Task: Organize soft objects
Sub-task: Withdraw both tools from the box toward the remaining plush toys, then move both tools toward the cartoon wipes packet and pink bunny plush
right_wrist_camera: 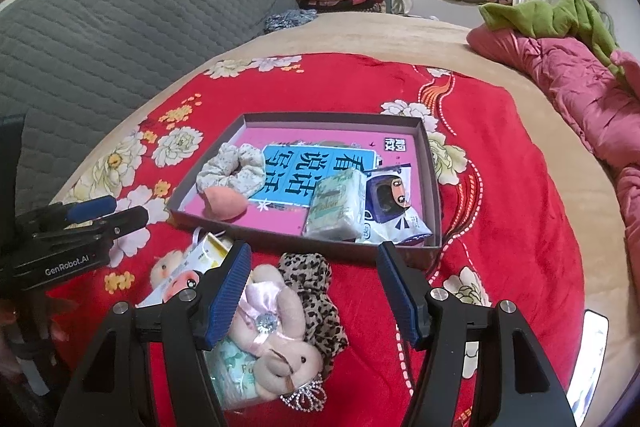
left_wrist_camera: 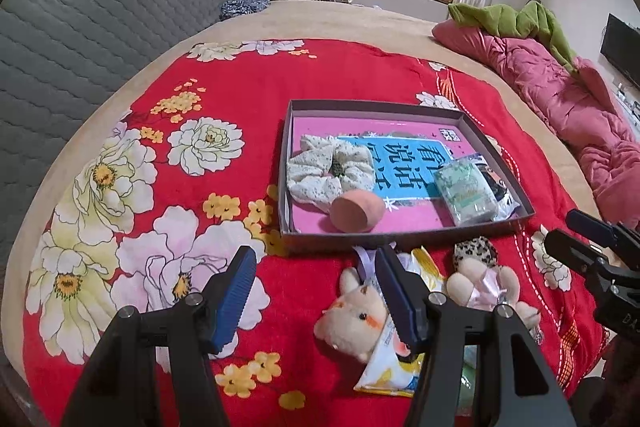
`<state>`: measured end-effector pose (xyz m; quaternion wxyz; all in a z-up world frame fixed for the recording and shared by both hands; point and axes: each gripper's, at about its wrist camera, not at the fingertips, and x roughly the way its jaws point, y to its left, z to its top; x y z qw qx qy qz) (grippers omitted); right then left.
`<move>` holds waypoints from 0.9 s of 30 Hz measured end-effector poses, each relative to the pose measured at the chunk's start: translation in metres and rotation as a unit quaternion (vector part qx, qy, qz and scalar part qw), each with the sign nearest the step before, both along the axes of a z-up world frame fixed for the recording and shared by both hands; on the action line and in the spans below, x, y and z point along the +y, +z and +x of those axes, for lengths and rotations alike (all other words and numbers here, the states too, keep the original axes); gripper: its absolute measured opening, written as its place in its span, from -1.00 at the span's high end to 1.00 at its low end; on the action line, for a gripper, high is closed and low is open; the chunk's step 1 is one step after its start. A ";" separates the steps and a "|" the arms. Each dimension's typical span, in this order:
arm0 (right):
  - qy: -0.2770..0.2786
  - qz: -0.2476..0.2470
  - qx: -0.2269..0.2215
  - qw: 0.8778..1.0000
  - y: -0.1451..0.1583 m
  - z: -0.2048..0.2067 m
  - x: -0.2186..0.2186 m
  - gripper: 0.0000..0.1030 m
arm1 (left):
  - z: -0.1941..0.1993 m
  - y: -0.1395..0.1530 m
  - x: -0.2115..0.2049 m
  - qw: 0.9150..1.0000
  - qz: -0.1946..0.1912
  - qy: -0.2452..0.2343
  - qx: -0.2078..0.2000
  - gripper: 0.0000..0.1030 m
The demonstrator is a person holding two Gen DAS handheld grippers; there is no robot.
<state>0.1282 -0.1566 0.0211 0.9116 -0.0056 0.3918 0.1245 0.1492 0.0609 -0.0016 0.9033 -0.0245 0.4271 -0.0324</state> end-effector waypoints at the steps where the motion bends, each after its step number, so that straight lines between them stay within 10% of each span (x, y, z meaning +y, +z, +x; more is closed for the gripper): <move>1: 0.001 0.001 0.000 1.000 0.000 -0.001 0.000 -0.29 | -0.001 0.000 0.000 1.000 0.000 0.000 0.000 -0.19; 27: 0.015 -0.013 0.025 1.000 -0.020 -0.050 -0.015 -0.30 | -0.052 -0.020 -0.032 0.998 0.018 -0.047 0.039 -0.19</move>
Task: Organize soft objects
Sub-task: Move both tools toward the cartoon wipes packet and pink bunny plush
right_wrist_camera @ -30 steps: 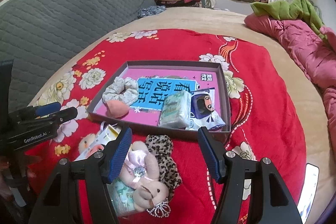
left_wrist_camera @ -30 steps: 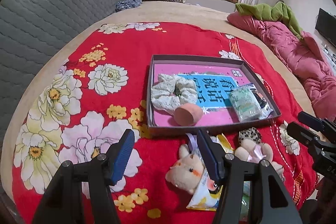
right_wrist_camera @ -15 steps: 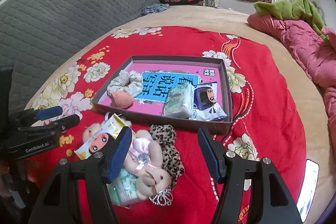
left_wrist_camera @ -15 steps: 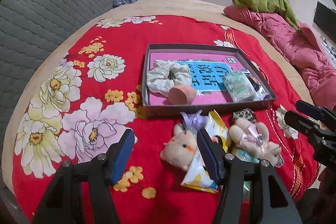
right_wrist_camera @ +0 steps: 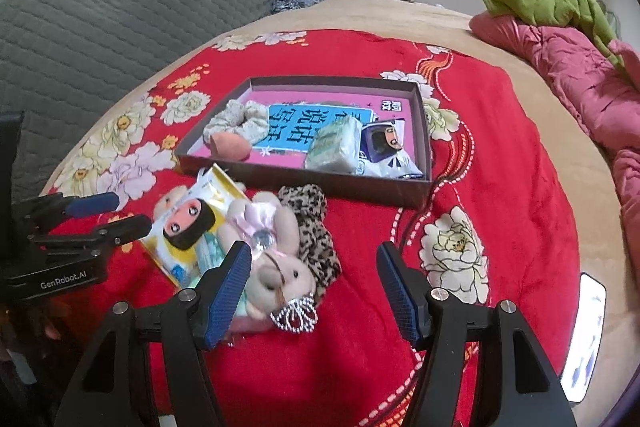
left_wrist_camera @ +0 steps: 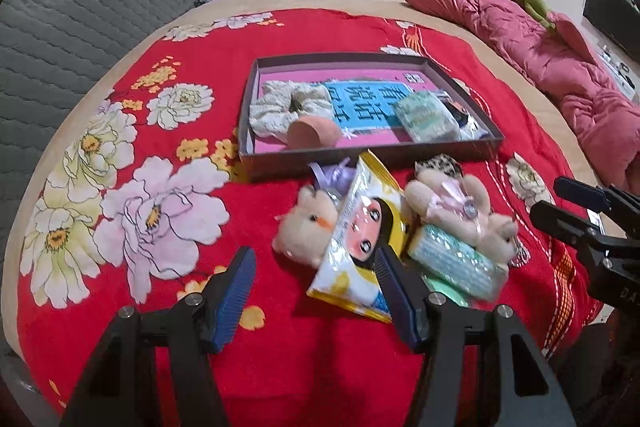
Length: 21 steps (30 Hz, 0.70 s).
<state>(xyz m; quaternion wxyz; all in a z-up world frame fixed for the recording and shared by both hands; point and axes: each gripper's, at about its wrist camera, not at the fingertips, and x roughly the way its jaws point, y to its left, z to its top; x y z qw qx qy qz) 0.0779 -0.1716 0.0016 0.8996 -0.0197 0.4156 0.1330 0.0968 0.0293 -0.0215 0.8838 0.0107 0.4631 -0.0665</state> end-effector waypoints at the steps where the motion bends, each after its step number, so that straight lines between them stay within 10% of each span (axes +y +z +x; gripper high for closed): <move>1: 0.001 0.001 0.001 1.000 -0.001 -0.001 0.000 -0.30 | -0.001 -0.002 -0.001 1.000 0.000 -0.001 0.003 -0.19; 21: 0.019 -0.013 0.025 0.999 -0.023 -0.007 0.016 -0.30 | 0.002 -0.027 0.007 0.998 -0.042 -0.014 0.045 -0.19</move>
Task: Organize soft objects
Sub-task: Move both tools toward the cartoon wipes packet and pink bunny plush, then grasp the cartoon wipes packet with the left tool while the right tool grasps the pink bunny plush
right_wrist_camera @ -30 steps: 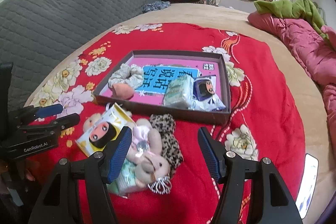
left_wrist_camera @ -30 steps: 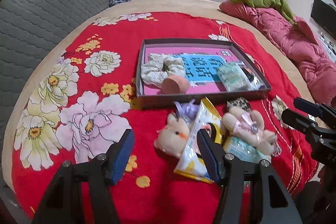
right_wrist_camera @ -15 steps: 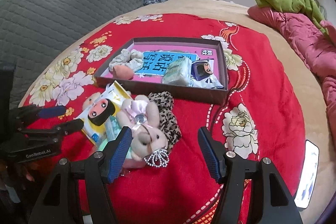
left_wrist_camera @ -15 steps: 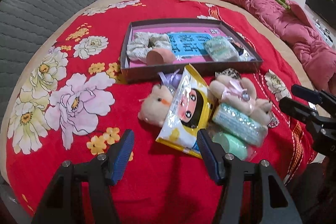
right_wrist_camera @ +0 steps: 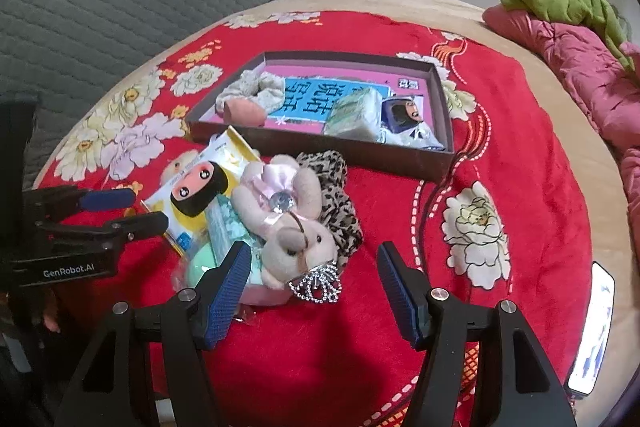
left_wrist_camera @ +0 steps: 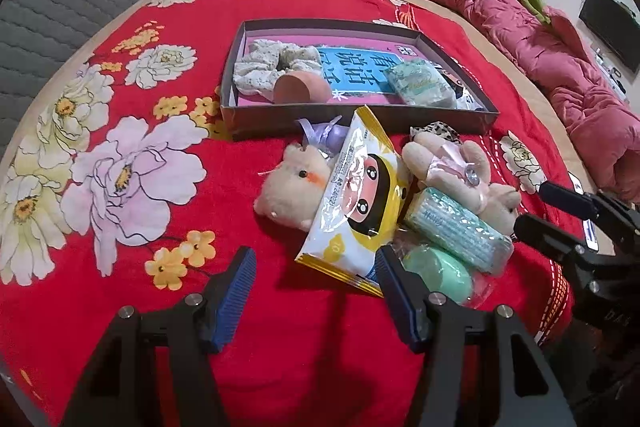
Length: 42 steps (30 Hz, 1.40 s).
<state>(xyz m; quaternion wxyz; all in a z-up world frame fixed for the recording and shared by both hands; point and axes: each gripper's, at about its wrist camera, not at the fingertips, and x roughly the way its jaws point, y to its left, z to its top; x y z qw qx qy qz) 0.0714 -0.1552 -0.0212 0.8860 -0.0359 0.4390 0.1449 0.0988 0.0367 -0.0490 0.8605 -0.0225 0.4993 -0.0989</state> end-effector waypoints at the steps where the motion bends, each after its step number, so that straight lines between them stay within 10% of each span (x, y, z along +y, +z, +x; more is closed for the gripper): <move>1: 0.000 -0.001 0.000 1.000 -0.001 0.001 0.001 -0.30 | 0.001 -0.001 0.000 1.000 -0.002 -0.002 0.003 -0.19; 21: 0.011 0.017 0.010 1.000 -0.018 0.020 0.005 -0.29 | 0.011 -0.002 -0.005 0.998 -0.060 -0.026 0.001 0.20; 29: 0.033 0.021 0.012 0.999 -0.021 0.017 0.006 0.15 | 0.009 0.004 -0.012 0.996 -0.069 -0.053 -0.008 0.21; 42: 0.038 0.024 0.009 0.999 -0.019 0.015 0.003 0.20 | 0.002 0.011 -0.018 0.993 -0.084 -0.077 -0.010 0.21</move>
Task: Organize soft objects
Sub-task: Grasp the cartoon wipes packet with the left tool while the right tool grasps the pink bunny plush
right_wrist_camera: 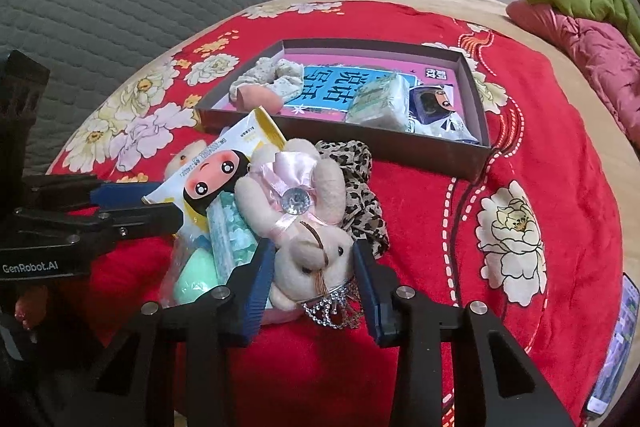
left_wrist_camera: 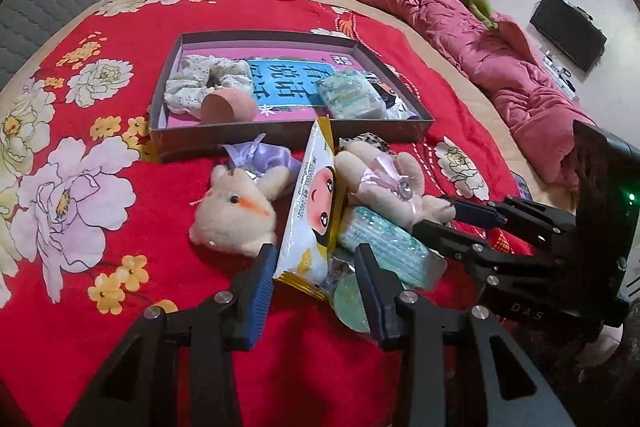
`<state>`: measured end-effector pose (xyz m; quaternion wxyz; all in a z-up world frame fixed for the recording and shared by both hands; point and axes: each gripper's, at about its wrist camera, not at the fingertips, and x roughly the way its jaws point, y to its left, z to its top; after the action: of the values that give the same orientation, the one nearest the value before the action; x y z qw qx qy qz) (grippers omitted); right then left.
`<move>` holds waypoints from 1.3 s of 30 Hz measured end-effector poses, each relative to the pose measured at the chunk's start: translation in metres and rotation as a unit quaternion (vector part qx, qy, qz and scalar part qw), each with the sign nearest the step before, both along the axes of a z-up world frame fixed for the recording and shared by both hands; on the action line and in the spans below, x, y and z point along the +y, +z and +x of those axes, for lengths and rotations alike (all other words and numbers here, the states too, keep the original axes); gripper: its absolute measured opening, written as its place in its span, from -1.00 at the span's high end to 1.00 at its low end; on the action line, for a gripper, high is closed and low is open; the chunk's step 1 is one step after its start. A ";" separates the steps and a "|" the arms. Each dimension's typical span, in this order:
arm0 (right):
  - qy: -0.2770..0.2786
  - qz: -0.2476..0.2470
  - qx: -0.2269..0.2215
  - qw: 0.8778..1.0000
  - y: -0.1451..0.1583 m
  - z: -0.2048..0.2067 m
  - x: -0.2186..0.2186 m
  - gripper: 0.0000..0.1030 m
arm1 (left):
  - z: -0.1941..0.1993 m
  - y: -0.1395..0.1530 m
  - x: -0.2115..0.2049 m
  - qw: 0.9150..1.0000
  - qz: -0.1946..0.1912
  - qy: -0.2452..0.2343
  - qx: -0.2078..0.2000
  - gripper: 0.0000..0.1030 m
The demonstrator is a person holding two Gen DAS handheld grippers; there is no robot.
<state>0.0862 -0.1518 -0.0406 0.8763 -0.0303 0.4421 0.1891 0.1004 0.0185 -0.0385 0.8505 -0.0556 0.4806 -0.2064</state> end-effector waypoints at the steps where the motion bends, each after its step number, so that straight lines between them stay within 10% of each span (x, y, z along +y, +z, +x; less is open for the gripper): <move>1: 0.001 0.000 0.001 1.000 0.000 0.000 0.000 0.20 | 0.001 -0.001 -0.002 1.000 0.001 -0.003 0.003 0.21; 20: 0.000 0.020 -0.004 1.000 -0.001 0.001 -0.007 0.36 | 0.036 -0.012 -0.015 0.999 -0.031 -0.016 0.018 0.69; 39: -0.031 0.036 -0.064 0.997 0.037 -0.001 -0.016 0.36 | 0.031 0.028 0.010 0.995 -0.084 0.024 -0.047 0.74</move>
<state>0.0853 -0.1674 -0.0034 0.9087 0.0024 0.3787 0.1754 0.1311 0.0286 -0.0107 0.8690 -0.1288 0.4198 -0.2280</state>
